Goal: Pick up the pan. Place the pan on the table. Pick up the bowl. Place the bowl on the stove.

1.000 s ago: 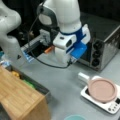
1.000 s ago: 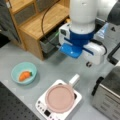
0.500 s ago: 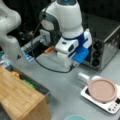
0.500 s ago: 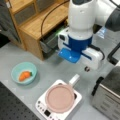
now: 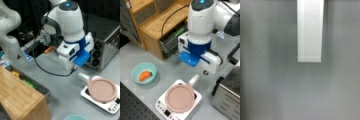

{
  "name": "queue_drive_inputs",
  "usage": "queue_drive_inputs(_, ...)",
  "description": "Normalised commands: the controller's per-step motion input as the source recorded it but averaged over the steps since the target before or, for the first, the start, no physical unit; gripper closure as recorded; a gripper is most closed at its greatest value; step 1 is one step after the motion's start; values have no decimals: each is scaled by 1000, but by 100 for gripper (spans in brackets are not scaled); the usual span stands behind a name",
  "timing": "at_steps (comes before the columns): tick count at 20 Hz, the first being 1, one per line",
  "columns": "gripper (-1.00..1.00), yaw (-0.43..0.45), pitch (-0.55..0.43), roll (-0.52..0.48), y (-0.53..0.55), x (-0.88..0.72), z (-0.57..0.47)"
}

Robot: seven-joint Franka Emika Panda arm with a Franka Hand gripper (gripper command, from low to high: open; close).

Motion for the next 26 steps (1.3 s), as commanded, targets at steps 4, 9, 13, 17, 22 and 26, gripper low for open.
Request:
queue_drive_inputs(4,-100,-5,87,-136,98,175,-91)
queue_drive_inputs(9,-100,62,43,-158,72,201,-109)
queue_drive_inputs(13,-100,110,44,-185,26,196,-77)
queue_drive_inputs(17,-100,101,42,-165,2,205,-55)
queue_drive_inputs(22,-100,56,33,-132,42,246,-108)
queue_drive_inputs(26,-100,33,48,-104,112,250,-105)
